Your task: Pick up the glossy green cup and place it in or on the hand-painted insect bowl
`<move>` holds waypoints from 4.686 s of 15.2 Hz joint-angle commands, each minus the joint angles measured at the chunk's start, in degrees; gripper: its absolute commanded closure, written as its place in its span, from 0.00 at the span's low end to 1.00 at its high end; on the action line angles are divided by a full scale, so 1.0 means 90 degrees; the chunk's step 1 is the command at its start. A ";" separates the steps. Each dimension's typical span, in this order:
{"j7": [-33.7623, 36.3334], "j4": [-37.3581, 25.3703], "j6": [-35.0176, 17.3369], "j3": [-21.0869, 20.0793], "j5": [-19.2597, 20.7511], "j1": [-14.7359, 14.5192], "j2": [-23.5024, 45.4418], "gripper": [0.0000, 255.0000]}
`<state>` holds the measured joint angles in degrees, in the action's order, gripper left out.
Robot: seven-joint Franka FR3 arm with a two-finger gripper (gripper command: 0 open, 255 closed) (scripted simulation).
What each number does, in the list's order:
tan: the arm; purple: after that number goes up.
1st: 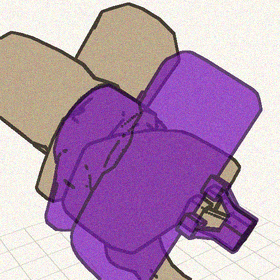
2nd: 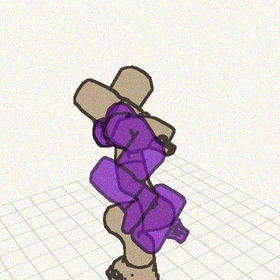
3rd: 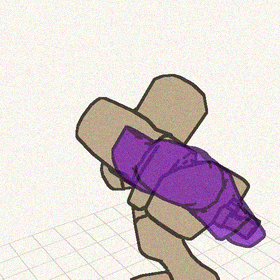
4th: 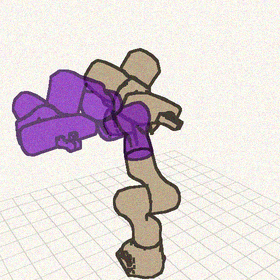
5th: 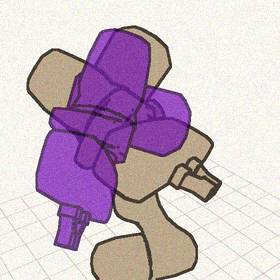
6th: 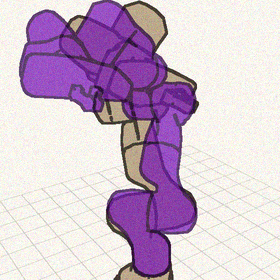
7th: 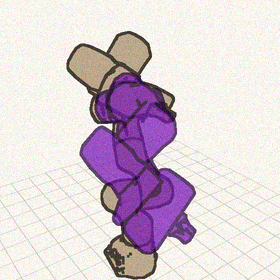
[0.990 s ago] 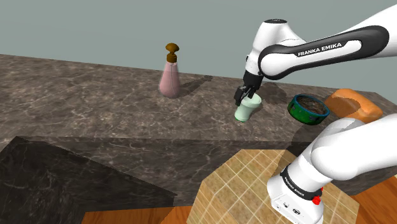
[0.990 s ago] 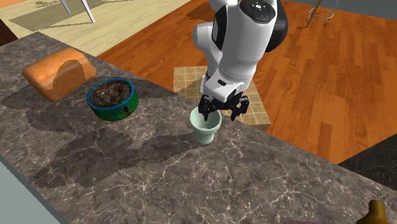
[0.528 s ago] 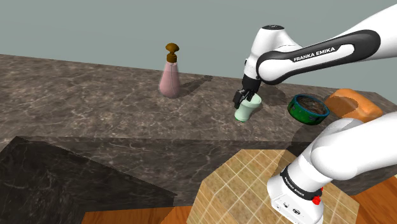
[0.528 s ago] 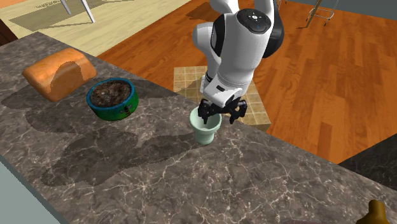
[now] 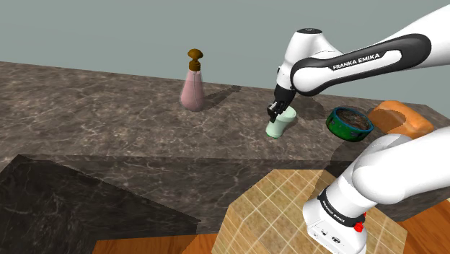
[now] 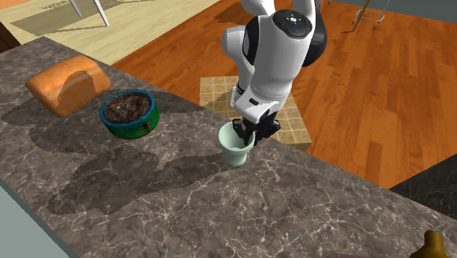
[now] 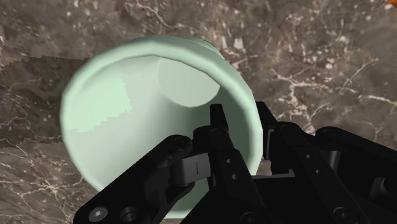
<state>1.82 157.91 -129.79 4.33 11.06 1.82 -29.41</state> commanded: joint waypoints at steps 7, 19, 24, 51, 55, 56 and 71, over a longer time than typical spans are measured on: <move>-0.0028 -0.0093 0.0217 -0.0004 -0.0028 -0.0012 -0.0113 1.00; -0.0173 -0.0807 0.1436 -0.0050 -0.0157 -0.0061 -0.0624 1.00; -0.0225 -0.1157 0.1906 -0.0071 -0.0199 -0.0075 -0.0746 1.00; -0.2315 -0.2166 0.3478 0.1494 0.0790 0.0734 -0.1659 1.00; -0.2943 -0.2391 0.3527 0.2033 0.1109 0.0940 -0.1638 1.00; -0.3100 -0.2465 0.3533 0.2171 0.1182 0.0982 -0.1613 1.00; -0.5631 -0.4426 0.3402 0.4606 0.1697 0.0952 -0.0372 1.00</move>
<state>-46.94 119.42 -98.85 43.85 26.26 10.67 -33.76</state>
